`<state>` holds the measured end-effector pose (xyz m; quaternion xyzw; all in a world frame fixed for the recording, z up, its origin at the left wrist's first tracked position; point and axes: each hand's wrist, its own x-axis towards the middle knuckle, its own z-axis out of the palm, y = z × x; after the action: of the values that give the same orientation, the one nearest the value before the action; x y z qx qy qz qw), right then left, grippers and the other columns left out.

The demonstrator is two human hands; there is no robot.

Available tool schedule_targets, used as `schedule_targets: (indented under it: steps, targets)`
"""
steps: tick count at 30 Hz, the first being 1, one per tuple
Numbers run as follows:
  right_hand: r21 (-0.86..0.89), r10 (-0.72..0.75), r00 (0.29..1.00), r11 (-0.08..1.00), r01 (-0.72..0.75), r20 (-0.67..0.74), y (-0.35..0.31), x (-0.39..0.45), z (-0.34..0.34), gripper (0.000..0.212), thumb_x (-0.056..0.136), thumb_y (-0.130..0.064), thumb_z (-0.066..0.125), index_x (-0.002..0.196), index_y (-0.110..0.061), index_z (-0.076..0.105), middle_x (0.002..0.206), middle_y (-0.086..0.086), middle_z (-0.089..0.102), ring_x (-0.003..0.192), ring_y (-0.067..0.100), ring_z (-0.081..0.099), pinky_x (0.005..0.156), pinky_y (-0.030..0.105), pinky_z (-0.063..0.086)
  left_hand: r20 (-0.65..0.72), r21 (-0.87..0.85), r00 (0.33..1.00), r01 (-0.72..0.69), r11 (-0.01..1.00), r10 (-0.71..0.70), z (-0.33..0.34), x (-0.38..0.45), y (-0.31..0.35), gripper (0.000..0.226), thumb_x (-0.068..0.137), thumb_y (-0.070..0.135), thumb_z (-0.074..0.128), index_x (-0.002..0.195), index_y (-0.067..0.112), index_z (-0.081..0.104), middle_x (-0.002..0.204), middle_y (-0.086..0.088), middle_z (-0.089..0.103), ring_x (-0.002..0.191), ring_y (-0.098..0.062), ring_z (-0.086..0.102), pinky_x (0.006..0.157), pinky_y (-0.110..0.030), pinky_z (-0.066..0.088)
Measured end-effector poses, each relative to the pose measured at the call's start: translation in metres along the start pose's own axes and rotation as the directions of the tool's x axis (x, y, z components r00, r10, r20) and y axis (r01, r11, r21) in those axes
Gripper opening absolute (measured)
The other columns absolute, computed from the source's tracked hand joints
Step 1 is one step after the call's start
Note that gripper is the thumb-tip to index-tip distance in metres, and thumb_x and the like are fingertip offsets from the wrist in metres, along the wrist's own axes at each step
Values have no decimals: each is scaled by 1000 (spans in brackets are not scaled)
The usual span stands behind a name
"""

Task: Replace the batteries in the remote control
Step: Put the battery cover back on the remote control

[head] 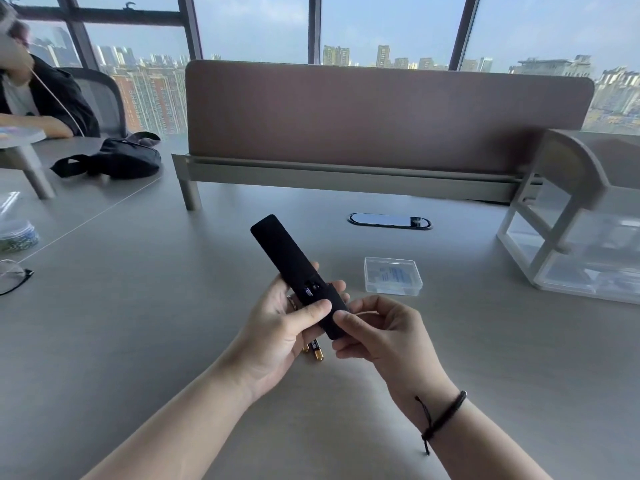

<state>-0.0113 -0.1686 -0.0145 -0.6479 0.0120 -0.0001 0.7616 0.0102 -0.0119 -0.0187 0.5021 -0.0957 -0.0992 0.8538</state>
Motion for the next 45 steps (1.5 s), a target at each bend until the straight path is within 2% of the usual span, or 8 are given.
schedule_targets:
  steps: [6, 22, 29, 34, 37, 40, 43, 45]
  targets:
    - [-1, 87, 996, 996, -87, 12, 2, 0, -1, 29, 81, -7, 78, 96, 9, 59, 65, 18, 73, 51, 25, 66, 58, 36, 63, -1, 52, 1000, 18, 998, -18, 3, -2, -1, 41, 94, -7, 50, 130, 12, 50, 117, -22, 71, 110, -35, 68, 92, -48, 55]
    - [-69, -91, 996, 993, 91, -6, 5, 0, 2, 18, 82, 1, 75, 86, 5, 58, 62, 18, 73, 49, 24, 69, 54, 34, 62, -42, 36, 999, -19, 999, 20, 3, -2, 0, 44, 82, 6, 64, 125, 9, 51, 106, -23, 72, 100, -38, 68, 85, -51, 54]
    - [-7, -46, 999, 999, 46, -5, 7, -1, 3, 18, 83, 0, 75, 87, 5, 58, 64, 22, 73, 51, 27, 70, 55, 35, 61, -39, 4, 999, -17, 1000, 17, 1, -1, -1, 43, 82, 4, 64, 124, 8, 52, 105, -22, 72, 101, -38, 70, 82, -44, 59]
    - [-183, -109, 994, 978, 102, -26, 7, -3, 2, 14, 84, -7, 76, 88, -6, 62, 65, 17, 74, 55, 30, 72, 62, 45, 63, -48, 46, 999, 0, 999, 2, 2, -1, -3, 37, 87, 3, 60, 122, 9, 53, 109, -23, 73, 94, -34, 71, 76, -38, 59]
    - [-429, -258, 965, 877, 216, -40, 11, -5, 2, 16, 82, -17, 77, 86, -26, 65, 72, 1, 73, 55, 18, 71, 61, 40, 61, -71, 69, 997, 17, 997, -13, 2, -1, -3, 33, 90, 2, 59, 122, 8, 55, 112, -22, 72, 94, -35, 70, 68, -36, 59]
    - [-717, -459, 888, 606, 345, 39, 13, -10, 4, 25, 73, -39, 77, 93, -39, 62, 83, -17, 63, 63, 8, 65, 58, 27, 55, -94, 84, 995, 22, 996, -14, 5, 0, -4, 42, 80, 10, 65, 121, 7, 57, 103, -18, 74, 90, -36, 71, 71, -40, 55]
    - [-807, -511, 858, 487, 334, 47, 12, -15, 10, 35, 68, -51, 74, 98, -38, 62, 89, -18, 57, 67, 7, 61, 58, 27, 53, -113, 122, 993, 36, 992, -22, 7, -2, -6, 46, 78, 12, 71, 123, 9, 58, 87, -7, 75, 80, -31, 72, 59, -36, 44]
    - [-836, -530, 847, 443, 324, 47, 12, -16, 13, 30, 73, -48, 72, 98, -35, 63, 88, -14, 58, 70, 9, 62, 60, 31, 55, -113, 123, 993, 41, 991, -28, 9, -4, -10, 45, 78, 12, 76, 121, 13, 61, 88, -6, 75, 86, -34, 71, 72, -47, 41]
